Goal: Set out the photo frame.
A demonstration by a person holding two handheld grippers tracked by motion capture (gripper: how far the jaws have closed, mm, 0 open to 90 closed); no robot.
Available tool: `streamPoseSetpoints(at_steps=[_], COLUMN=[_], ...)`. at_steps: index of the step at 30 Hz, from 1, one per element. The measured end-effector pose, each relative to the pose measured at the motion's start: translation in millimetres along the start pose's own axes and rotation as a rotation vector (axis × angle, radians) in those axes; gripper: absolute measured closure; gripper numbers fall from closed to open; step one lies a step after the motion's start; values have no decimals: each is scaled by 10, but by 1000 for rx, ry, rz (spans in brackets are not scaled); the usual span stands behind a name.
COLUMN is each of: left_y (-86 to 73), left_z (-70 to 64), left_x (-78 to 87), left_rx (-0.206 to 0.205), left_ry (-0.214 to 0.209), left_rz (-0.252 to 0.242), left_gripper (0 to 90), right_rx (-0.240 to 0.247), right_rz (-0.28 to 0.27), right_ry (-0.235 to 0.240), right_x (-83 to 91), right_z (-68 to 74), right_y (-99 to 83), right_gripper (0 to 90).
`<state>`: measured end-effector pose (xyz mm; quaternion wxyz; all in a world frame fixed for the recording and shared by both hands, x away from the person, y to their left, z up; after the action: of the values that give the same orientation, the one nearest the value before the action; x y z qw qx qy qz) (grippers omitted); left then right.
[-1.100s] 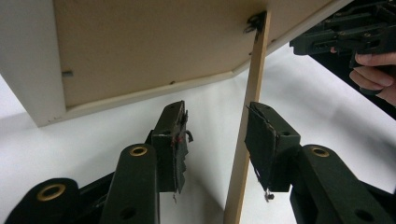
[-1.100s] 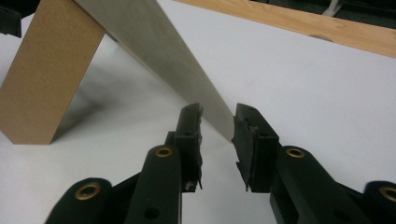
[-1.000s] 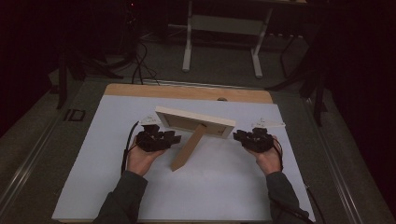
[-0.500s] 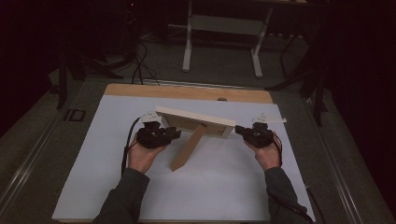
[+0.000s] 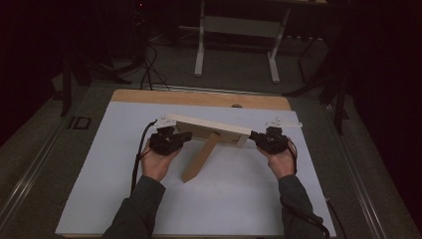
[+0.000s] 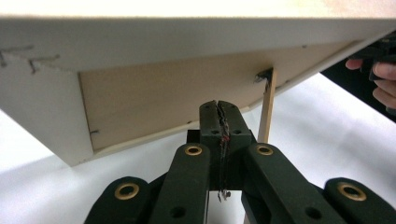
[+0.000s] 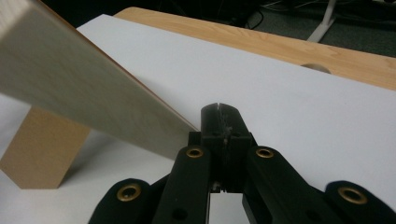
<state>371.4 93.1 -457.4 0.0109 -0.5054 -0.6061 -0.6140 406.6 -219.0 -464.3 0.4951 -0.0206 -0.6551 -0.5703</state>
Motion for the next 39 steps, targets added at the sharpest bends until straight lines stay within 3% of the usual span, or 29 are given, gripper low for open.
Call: streamPoseSetpoints(at_steps=[6, 39], left_y=[56, 211], left_z=[-23, -121], left_x=[-21, -137], left_rx=[15, -19], left_ry=[10, 29], left_rz=[-16, 16], left_gripper=[900, 900], right_rx=[5, 53], right_rz=[-2, 13], right_ry=[0, 32], right_x=[-2, -3], right_z=[9, 84], right_y=[73, 227], right_gripper=[898, 899])
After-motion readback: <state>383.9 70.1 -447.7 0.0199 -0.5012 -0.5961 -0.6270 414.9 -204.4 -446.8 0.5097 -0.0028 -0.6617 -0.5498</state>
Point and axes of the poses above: each handheld gripper's, and its own axes: x roughly backward along the jaws, y roughly out of its top, z roughly to its left, the point moved 3 cm from there along -x, roughly forward along the jaws, and after that the axes turned 12 degrees about z, right-handed, at the moved point
